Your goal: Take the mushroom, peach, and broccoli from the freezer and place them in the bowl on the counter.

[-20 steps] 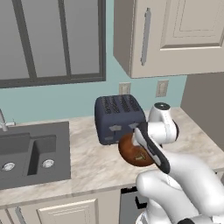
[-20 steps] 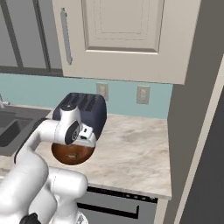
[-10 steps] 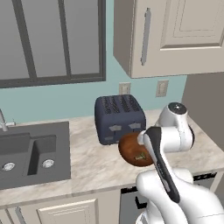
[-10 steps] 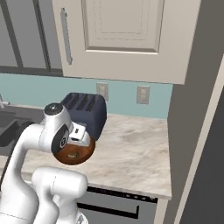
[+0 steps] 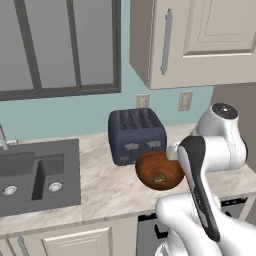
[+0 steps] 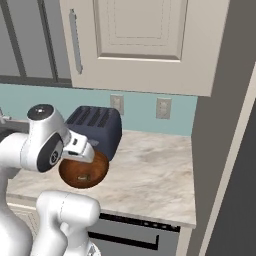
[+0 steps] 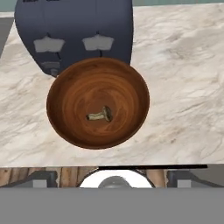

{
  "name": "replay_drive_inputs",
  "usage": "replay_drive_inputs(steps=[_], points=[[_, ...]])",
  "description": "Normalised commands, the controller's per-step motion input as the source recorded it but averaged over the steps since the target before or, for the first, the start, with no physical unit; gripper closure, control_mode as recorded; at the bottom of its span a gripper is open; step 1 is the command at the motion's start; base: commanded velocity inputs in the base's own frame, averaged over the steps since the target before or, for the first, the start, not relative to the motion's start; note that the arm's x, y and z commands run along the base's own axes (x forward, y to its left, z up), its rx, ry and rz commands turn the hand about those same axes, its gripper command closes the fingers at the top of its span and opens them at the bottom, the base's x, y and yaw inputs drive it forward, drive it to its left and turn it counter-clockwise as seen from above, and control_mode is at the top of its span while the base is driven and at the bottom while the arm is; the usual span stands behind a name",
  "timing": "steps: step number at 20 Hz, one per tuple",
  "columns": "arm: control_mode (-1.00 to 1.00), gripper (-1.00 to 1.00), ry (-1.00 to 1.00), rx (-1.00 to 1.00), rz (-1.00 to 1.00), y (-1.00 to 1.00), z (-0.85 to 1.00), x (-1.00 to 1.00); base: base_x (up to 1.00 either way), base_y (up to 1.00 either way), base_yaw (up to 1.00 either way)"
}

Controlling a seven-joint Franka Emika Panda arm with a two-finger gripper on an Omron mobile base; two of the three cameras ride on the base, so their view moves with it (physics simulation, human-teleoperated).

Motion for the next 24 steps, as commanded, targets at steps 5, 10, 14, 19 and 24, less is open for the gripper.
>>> replay_drive_inputs(steps=[5,10,14,19,24], points=[[-1.0,-1.0,0.0,-0.03,0.0,0.13,0.55,-0.57,0.0,0.0,0.0],[-1.0,-1.0,0.0,-0.03,0.0,0.11,0.47,-0.49,0.0,0.0,0.0],[-1.0,-1.0,0.0,-0.03,0.0,0.08,0.43,-0.5,0.0,0.0,0.0],[-1.0,-1.0,0.0,-0.02,0.0,0.01,0.34,-0.5,0.0,0.0,0.0],[-1.0,-1.0,0.0,0.0,0.0,0.0,0.27,-0.36,0.0,0.0,0.0]])
